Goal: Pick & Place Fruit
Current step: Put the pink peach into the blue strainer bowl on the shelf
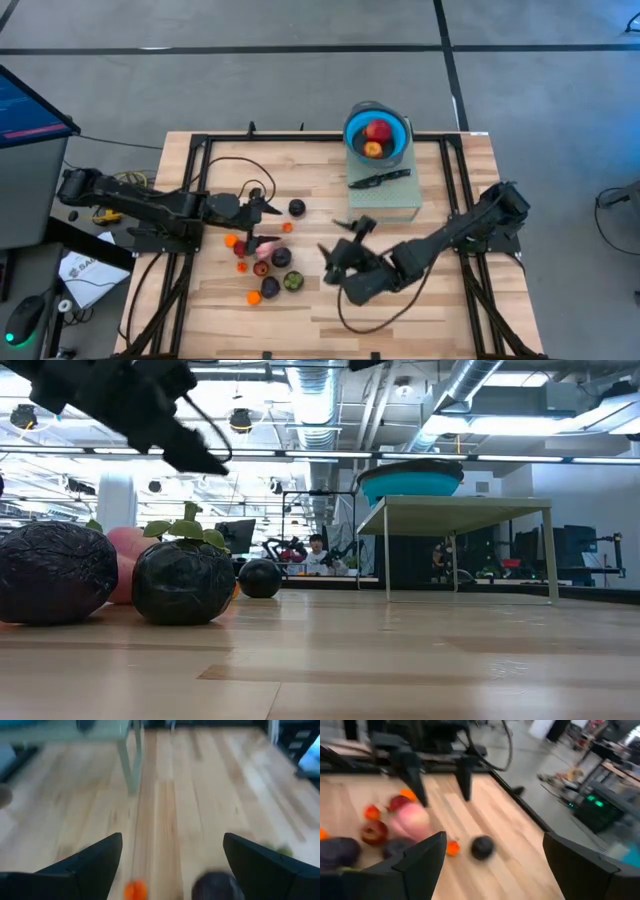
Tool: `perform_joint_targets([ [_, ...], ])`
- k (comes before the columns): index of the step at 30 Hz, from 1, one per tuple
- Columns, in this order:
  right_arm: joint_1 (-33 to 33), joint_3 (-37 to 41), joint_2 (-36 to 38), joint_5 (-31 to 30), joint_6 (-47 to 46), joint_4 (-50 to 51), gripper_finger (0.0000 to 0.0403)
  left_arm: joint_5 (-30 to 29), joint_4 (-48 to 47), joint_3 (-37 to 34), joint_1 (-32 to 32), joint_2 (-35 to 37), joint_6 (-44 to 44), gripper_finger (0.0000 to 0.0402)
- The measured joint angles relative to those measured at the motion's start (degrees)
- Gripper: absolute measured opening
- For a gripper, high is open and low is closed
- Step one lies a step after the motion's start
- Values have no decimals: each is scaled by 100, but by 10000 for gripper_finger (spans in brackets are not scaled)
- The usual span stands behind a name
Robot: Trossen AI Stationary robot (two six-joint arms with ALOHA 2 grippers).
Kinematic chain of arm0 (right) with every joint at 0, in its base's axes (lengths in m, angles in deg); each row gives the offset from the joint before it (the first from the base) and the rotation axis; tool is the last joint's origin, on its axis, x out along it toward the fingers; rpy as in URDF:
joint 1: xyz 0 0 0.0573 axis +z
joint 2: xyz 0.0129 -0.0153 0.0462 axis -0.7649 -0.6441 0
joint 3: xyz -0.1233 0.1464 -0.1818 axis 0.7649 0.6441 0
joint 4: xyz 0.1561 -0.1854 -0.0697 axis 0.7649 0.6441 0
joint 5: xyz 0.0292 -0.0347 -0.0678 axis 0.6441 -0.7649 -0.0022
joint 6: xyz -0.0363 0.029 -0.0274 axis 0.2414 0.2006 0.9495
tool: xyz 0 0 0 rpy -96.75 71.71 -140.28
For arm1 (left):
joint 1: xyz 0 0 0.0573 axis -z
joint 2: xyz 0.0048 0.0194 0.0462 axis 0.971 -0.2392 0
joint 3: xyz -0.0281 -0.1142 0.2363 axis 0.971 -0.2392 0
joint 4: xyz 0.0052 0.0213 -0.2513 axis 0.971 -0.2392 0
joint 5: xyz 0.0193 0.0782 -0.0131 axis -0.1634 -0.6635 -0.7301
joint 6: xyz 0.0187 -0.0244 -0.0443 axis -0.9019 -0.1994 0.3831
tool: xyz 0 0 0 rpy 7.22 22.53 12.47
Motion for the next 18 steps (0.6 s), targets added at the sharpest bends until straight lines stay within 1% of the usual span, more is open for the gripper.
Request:
perform_joint_targets([
  [4,80,989,0,138,557,-2019,321,-13,-912,0,146,130,154,338],
  [7,0,1694,0,518,603,-3127,320,-73,-1367,0,571,158,363,326],
  [9,-79,2052,0,738,504,-3638,320,-189,-1499,0,964,162,548,316],
  [14,-253,2452,0,824,328,-4254,320,-732,-1891,0,1850,162,1218,300],
  [18,-359,2455,0,1126,368,-4366,320,-912,-2034,0,2115,162,1777,297],
])
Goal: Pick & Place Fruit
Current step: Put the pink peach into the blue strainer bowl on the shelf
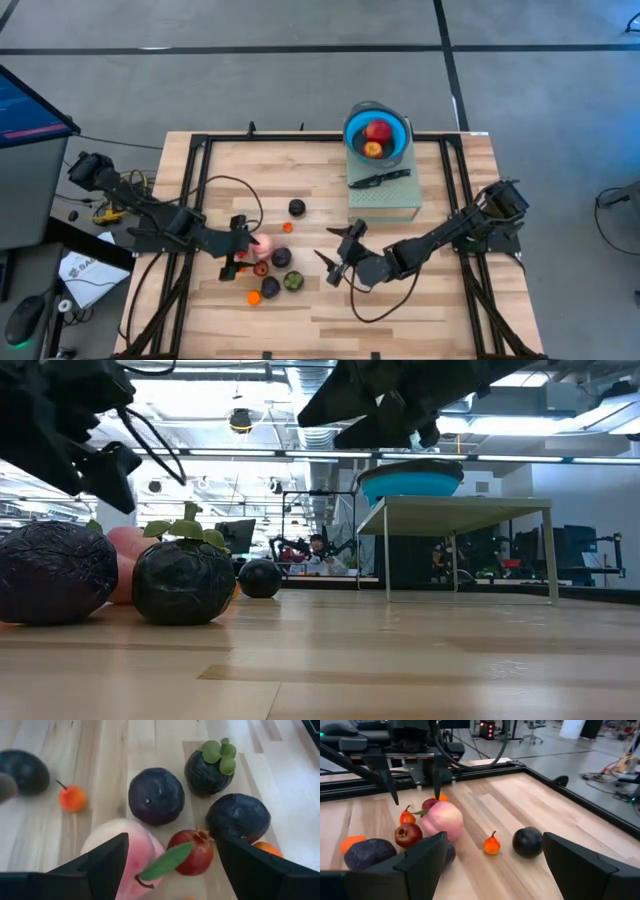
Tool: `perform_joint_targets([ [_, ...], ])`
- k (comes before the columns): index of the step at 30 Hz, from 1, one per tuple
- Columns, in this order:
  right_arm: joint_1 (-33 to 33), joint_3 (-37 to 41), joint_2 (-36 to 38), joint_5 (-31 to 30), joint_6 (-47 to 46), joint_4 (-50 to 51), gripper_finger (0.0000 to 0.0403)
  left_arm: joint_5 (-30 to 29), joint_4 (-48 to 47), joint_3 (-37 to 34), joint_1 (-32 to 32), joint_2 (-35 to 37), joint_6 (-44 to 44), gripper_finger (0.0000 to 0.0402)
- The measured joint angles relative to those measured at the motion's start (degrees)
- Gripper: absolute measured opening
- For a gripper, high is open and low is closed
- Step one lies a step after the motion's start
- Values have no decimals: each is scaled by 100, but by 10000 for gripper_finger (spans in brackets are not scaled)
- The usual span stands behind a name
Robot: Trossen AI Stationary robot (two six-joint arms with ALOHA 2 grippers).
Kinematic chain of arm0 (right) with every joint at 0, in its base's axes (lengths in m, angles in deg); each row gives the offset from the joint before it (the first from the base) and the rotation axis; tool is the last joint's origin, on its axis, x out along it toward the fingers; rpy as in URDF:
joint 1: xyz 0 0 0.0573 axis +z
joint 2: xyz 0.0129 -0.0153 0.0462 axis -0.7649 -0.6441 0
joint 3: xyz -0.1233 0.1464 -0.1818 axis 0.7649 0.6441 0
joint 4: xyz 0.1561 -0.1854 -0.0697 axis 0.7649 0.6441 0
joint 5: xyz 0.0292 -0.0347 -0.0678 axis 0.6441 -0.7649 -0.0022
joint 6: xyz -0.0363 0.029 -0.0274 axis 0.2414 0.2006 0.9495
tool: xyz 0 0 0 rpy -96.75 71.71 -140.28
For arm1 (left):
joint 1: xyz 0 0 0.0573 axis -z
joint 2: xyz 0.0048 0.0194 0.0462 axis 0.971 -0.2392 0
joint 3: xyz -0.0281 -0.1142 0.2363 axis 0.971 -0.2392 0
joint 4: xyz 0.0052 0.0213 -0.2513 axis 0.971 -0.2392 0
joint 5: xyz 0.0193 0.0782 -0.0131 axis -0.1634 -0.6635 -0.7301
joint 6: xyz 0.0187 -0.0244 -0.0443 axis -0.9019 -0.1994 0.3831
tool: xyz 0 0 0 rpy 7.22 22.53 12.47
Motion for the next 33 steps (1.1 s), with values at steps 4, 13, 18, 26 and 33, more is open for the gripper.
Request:
perform_joint_targets([
  [4,-92,0,0,248,16,-67,320,-17,-47,0,-89,1,305,297],
  [13,-90,0,0,385,1,-85,320,-240,-513,-5,-601,0,1473,296],
  [18,-92,0,0,385,-45,-97,320,-271,-451,-211,-655,-2,2212,298],
  [26,-92,0,0,388,-45,-101,320,-69,84,-715,-655,-4,2909,356],
  [33,-92,0,0,385,-45,-101,320,-243,1027,-1033,-655,-4,2885,374],
])
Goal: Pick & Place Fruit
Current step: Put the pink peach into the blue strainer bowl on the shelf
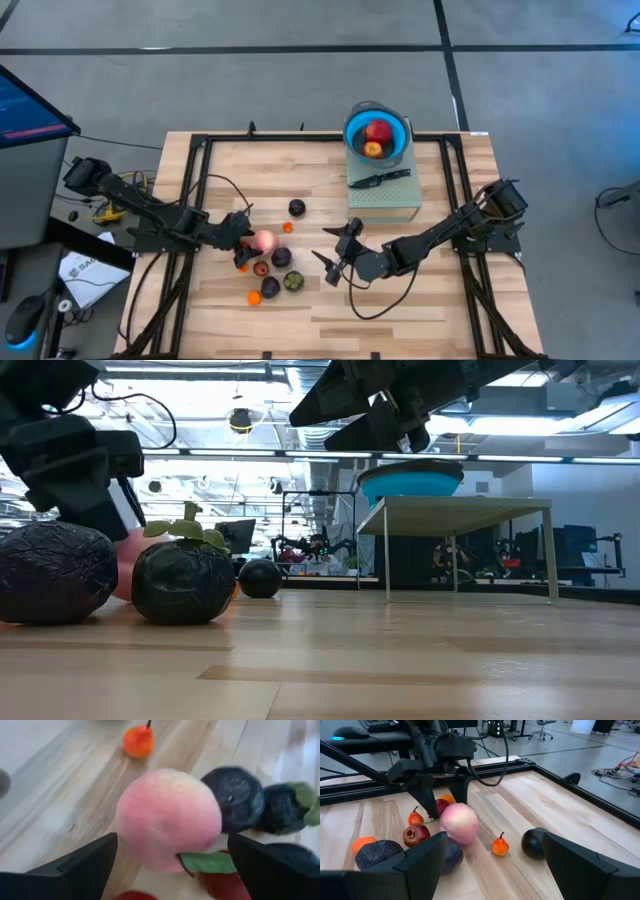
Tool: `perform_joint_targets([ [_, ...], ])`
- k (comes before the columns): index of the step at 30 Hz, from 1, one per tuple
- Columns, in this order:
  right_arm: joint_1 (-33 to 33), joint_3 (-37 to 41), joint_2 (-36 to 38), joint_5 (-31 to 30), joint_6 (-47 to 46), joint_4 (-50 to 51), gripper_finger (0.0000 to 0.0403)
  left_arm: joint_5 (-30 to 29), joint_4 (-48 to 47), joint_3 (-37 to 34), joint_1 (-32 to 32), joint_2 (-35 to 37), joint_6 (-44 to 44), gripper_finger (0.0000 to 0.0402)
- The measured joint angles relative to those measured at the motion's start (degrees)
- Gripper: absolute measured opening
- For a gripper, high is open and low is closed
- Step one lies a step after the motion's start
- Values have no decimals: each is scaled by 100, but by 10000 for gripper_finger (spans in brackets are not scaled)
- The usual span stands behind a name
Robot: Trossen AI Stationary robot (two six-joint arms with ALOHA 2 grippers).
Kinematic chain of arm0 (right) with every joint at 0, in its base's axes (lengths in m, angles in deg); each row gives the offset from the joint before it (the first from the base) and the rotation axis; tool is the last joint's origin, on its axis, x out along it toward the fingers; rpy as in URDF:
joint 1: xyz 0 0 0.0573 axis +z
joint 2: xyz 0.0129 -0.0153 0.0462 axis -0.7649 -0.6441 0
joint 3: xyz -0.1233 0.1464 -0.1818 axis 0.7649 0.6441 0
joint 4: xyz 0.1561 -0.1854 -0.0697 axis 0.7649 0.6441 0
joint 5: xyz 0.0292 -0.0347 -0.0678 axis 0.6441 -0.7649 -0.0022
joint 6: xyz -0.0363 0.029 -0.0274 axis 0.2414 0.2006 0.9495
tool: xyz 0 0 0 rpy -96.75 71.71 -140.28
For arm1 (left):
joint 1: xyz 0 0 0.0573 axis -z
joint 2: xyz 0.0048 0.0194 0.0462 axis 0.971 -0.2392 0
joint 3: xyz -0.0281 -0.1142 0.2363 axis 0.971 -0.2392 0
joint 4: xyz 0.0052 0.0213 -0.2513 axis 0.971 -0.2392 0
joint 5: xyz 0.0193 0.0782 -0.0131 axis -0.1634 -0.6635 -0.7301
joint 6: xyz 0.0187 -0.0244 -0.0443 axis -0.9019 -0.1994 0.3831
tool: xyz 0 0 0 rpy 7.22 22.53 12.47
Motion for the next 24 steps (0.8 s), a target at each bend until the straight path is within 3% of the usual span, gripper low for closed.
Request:
perform_joint_targets([
  [12,0,-2,0,2,0,0,320,-474,1494,-676,-2,-2,-310,372],
  [24,-2,-4,0,0,0,0,320,-896,2112,-862,-2,-140,-773,385],
])
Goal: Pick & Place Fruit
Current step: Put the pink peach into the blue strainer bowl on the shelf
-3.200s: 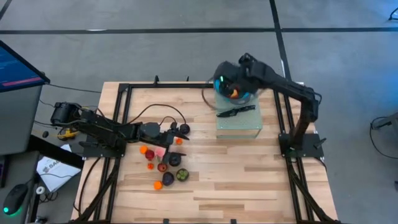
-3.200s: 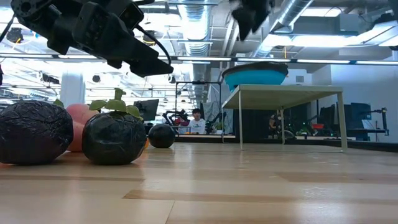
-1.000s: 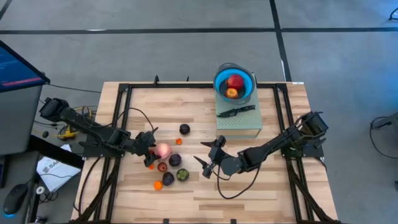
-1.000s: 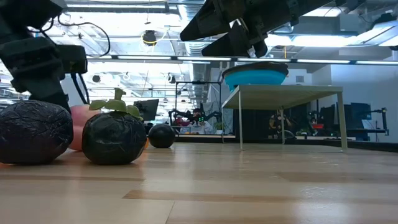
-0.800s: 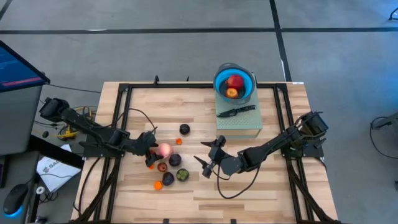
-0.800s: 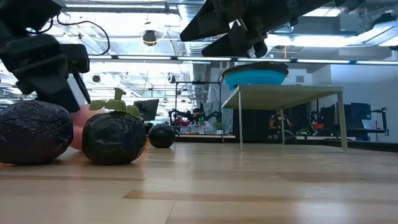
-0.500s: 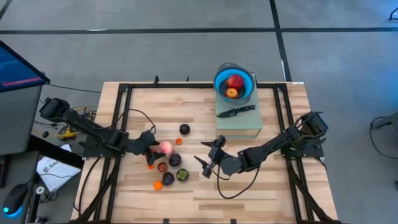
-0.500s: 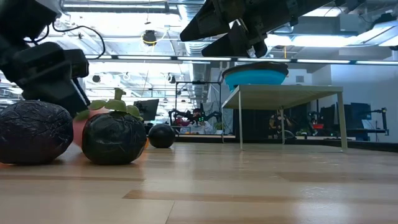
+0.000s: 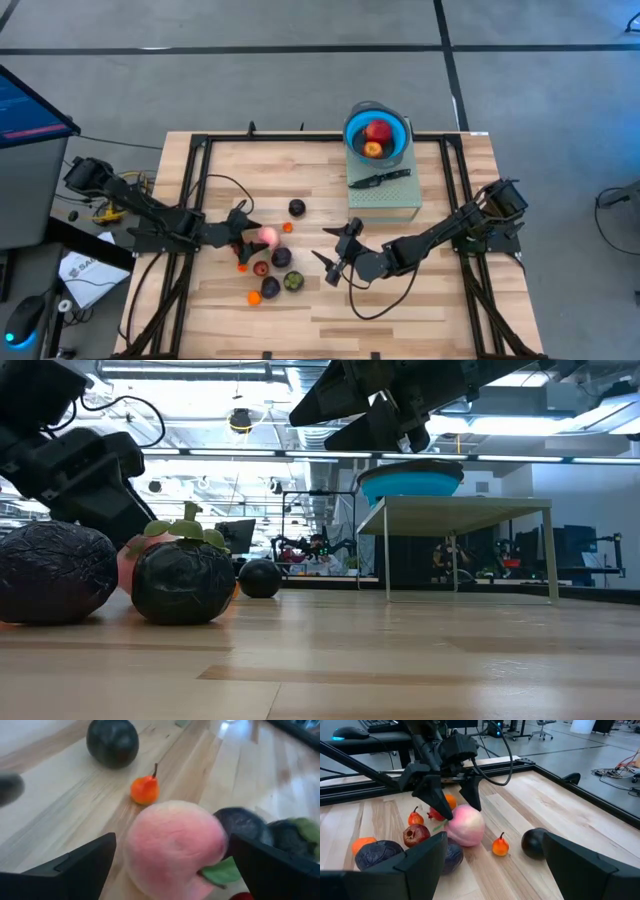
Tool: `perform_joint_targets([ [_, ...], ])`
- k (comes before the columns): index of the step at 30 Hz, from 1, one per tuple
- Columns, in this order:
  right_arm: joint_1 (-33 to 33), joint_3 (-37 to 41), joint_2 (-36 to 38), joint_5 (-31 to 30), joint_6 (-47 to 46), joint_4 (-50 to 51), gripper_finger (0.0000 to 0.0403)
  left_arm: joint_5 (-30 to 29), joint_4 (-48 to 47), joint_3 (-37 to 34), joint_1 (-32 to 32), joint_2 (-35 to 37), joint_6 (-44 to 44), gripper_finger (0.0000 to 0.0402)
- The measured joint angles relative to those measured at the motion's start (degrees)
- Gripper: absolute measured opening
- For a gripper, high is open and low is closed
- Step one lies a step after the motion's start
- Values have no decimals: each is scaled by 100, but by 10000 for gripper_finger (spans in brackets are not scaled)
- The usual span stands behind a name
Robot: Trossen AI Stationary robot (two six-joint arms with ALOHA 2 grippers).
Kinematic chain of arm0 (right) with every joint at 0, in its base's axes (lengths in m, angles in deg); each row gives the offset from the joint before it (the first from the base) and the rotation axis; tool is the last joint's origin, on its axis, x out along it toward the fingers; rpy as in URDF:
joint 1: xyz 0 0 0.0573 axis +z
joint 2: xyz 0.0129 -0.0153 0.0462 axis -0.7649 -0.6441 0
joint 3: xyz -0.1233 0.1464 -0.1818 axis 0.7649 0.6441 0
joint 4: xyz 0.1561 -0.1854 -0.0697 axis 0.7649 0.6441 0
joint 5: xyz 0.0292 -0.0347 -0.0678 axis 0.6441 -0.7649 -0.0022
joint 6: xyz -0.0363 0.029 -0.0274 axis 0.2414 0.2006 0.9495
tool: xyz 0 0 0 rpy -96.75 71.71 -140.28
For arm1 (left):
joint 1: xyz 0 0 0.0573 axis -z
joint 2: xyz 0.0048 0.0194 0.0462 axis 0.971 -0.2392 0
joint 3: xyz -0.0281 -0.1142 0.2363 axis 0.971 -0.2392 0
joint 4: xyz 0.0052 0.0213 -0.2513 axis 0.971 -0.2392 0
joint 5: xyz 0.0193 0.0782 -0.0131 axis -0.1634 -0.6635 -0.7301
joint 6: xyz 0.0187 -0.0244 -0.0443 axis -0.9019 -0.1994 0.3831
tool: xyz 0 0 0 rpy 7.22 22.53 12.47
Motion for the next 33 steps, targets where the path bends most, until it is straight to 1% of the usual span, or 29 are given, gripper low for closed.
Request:
perform_joint_targets([
  [5,0,0,0,2,0,-2,320,-200,425,0,0,-524,-26,386],
  [12,0,0,0,1,-2,-1,320,-213,1275,0,0,-1447,3,386],
  [17,0,0,0,0,-2,-2,320,-216,1590,2,0,-1804,19,371],
  [20,0,0,0,0,-1,-2,320,-206,1598,2,0,-1795,17,354],
  [23,0,0,0,0,-2,-2,320,15,1591,2,0,-1632,-47,340],
  [26,0,0,0,0,0,-3,320,284,1594,2,0,-1342,-153,338],
  [29,6,0,0,1,46,-79,320,532,1605,2,0,-958,-169,345],
  [31,53,0,0,75,420,-351,320,808,1627,2,-46,-669,-155,348],
  [33,106,0,0,379,1031,-754,320,1171,1625,2,-148,-395,-104,349],
])
